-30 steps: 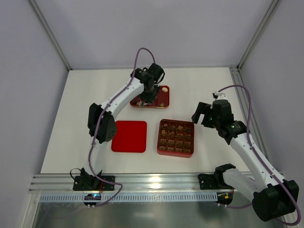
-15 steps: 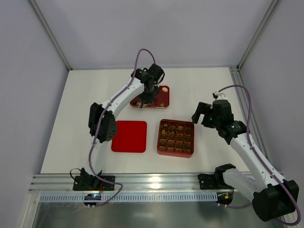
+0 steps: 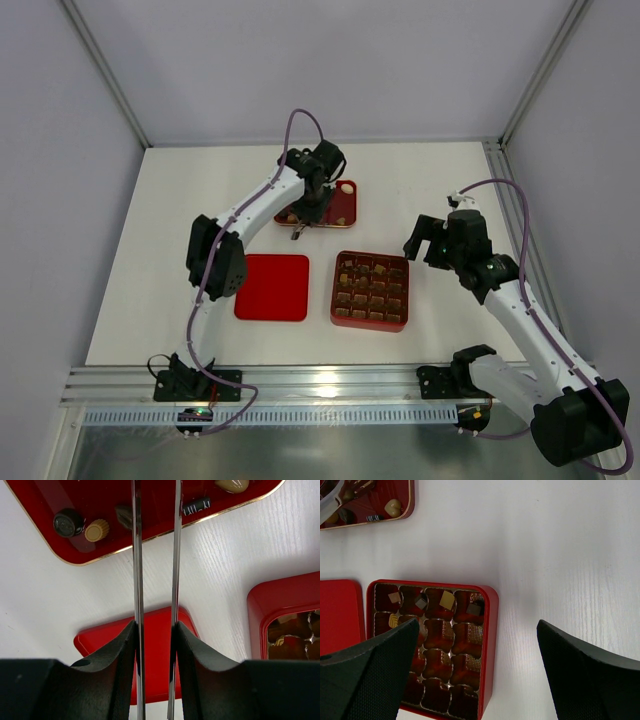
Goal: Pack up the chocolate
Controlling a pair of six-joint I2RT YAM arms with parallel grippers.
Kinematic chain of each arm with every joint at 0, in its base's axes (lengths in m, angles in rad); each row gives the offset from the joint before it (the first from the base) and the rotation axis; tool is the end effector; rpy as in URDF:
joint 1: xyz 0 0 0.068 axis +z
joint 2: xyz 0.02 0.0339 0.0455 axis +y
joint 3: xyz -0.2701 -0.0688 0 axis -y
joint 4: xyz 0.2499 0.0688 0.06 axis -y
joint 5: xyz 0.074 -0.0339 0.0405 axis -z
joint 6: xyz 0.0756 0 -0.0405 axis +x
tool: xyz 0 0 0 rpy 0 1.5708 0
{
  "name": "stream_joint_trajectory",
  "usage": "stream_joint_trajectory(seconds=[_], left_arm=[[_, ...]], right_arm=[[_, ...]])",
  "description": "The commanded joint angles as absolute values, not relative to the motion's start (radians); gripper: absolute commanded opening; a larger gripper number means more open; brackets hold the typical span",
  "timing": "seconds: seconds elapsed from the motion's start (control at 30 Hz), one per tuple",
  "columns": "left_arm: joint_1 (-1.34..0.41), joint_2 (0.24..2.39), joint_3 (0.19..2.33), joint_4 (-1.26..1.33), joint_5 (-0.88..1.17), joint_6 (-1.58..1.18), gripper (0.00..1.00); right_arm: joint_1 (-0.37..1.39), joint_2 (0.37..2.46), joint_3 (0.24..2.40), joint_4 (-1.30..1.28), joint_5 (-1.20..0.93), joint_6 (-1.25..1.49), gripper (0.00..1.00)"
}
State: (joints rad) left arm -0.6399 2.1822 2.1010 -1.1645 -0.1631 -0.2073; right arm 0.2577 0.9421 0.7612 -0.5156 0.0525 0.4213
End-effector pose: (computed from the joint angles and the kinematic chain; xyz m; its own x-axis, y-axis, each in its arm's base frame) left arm 0.3895 -0.2746 0.2334 -0.8566 0.3844 -0.3442 0.3794 0.9213 0.0848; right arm 0.2258 0.0554 0.2501 -0.6543 0.2499 -0.7138 0.0570 0.9574 0.2830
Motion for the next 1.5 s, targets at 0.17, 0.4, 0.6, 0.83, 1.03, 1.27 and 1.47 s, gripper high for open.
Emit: stream_joint_trajectory(seconds=[0.17,0.4,0.6,0.83,1.03,1.27,1.47], left_arm=[[-0.634,2.131,2.091,-1.167,-0.156,-0.227,0.34],[-0.634,2.137,2.108,-1.186,-0.169,-0.225,0.36],[-0.635,2.152,2.141,-1.201,-0.186,-0.225,0.40],[-0.635,2.183,2.187,-1.209,-0.176,-0.232,0.41],[-0.637,2.195,2.189,-1.206,-0.178,-0.230,0.41],[-0.637,2.217,2.216,-1.198,-0.187,-0.232,0.40],[-0.637,2.227,2.241,-1.204,-0.181,-0.239,0.40]], right_arm=[[0.255,0.925,0.778,-0.485,0.054,0.422,1.00],[0.255,0.927,0.778,-0.486,0.049,0.422,1.00],[0.255,0.919,0.778,-0.499,0.057,0.420,1.00],[0.255,0.907,0.765,-0.500,0.055,0.419,1.00],[0.255,0.902,0.765,-0.502,0.057,0.416,1.00],[0.253,0.891,0.784,-0.528,0.060,0.402,1.00],[0.253,0.881,0.784,-0.532,0.063,0.403,1.00]])
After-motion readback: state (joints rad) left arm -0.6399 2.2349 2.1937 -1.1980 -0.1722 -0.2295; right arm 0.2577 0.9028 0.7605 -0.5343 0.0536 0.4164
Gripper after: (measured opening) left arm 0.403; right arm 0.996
